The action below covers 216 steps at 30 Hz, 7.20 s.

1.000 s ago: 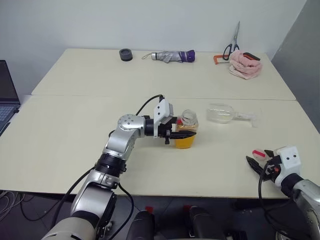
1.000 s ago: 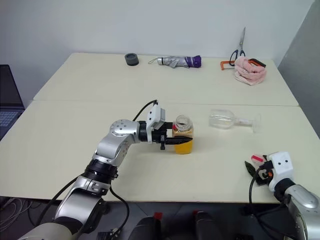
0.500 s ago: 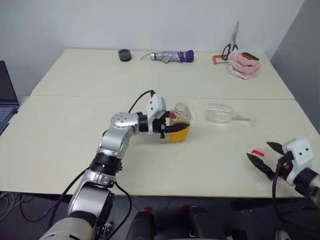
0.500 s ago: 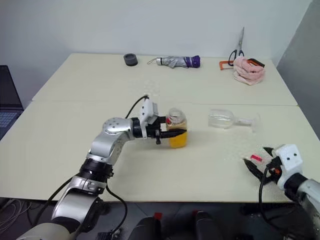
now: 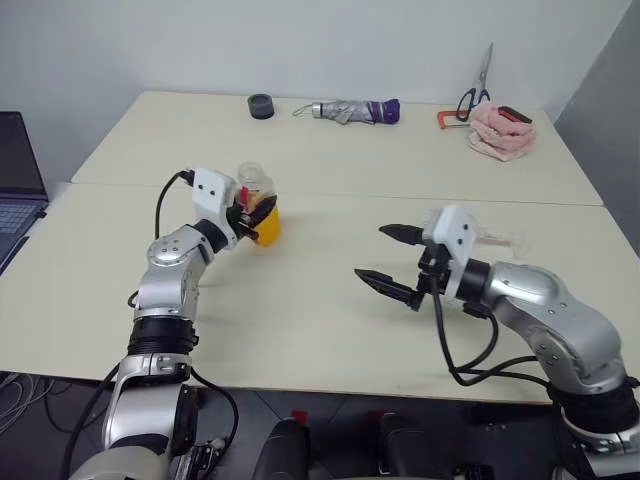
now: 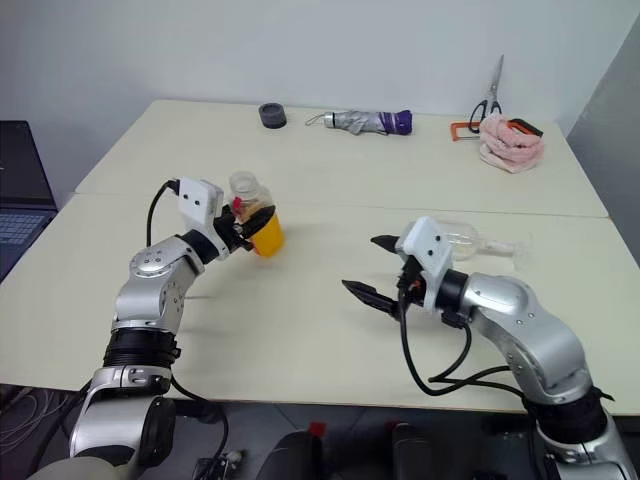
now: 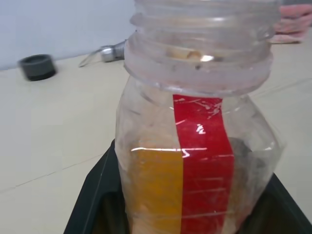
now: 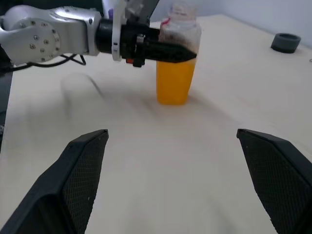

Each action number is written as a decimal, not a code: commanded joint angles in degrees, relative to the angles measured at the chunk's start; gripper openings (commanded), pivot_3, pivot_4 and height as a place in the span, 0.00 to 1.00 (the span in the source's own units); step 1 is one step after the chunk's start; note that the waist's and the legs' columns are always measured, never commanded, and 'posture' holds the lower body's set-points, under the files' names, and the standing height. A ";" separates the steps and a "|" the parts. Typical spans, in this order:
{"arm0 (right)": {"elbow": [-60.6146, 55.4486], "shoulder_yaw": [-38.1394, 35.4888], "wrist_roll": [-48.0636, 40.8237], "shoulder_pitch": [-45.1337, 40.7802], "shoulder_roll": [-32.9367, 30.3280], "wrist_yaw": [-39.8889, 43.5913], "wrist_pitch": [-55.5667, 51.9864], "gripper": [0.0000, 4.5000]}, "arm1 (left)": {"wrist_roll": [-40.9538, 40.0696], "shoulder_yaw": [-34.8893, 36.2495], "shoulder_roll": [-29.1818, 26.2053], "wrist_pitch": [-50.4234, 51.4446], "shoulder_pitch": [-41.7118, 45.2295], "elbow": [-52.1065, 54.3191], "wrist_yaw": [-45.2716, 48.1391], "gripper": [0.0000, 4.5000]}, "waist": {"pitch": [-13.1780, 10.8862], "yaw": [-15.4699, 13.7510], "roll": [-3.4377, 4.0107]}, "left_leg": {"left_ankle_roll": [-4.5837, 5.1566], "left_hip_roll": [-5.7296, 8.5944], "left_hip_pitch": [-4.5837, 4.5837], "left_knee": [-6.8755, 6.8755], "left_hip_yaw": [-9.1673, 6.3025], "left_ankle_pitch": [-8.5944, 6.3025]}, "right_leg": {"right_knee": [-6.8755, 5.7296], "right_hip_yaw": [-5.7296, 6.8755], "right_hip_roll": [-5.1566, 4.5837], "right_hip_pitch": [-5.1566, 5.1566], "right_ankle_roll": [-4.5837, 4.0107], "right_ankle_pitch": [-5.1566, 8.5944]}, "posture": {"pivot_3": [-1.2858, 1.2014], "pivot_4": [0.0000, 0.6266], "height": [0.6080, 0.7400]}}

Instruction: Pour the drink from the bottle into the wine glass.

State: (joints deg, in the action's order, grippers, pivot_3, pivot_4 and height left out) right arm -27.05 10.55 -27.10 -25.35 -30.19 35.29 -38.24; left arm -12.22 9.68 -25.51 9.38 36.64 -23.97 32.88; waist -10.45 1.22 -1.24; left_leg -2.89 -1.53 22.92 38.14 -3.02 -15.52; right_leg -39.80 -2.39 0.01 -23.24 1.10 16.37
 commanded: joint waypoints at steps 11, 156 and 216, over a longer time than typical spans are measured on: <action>7.30 6.45 6.73 -10.64 6.71 2.44 1.79 1.00 | 0.16 4.81 -0.88 -2.41 3.40 -6.95 -10.38 0.42 | 0.01 0.55 0.00 | -0.01 -0.01 -0.13 0.02 -0.03 0.01 | -0.19 0.05 0.15 0.00 -0.01 0.00 | 0.52 0.24 1.00; 78.66 -7.73 22.86 -18.20 34.48 -6.79 55.95 0.02 | -14.11 0.36 -12.16 14.15 -16.96 30.86 17.82 1.00 | 0.03 2.03 0.03 | -0.04 -0.13 -0.31 -0.16 0.14 0.02 | -0.19 -0.16 0.16 0.01 -0.03 -0.02 | 0.52 0.24 1.00; -0.47 -4.35 4.89 14.08 6.90 10.46 10.95 0.99 | -4.68 7.55 -3.36 6.00 -26.46 24.83 -9.51 1.00 | 0.02 0.62 0.02 | -0.03 -0.09 -0.23 -0.17 0.00 0.01 | -0.08 -0.06 -0.01 0.03 0.02 0.01 | 0.52 0.24 1.00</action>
State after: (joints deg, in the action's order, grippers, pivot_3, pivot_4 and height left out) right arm -22.40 7.28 -19.23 -11.05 -23.03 46.07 -24.88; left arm -18.44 14.98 -28.67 17.50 8.82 2.08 25.98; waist -10.43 1.84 -1.23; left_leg -2.92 -1.63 22.68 37.98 -3.01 -15.51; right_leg -39.88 -2.44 0.03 -23.21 1.11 16.38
